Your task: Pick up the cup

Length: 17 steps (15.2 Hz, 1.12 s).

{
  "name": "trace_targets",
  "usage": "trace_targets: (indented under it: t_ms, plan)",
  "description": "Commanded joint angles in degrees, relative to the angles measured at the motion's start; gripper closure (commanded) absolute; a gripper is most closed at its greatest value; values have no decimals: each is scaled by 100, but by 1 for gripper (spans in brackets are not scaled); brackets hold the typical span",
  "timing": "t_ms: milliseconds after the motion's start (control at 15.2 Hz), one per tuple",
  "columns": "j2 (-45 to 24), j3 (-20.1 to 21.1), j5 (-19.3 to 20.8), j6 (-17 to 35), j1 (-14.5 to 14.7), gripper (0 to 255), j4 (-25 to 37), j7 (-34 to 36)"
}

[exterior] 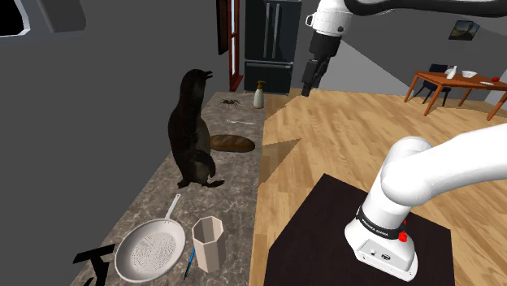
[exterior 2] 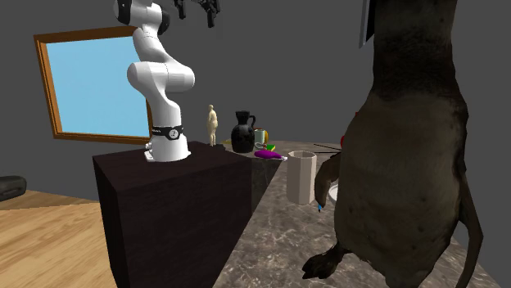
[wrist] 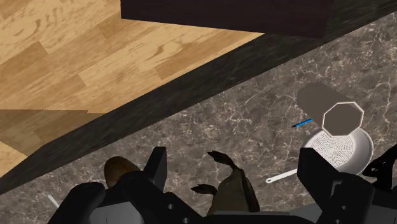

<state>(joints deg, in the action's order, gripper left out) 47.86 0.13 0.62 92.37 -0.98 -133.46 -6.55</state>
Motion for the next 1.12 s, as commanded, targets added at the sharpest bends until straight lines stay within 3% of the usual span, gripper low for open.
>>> trace_targets:
  t_ms: [0, 528, 1056]
  plan:
    - [0, 0, 0, 0, 0, 0, 0, 0]
    - [-394, 602, -364, 1296, 241, 0, -960, 557]
    - [-1351, 1264, -660, 2728, 469, 0, -1478, 1126]
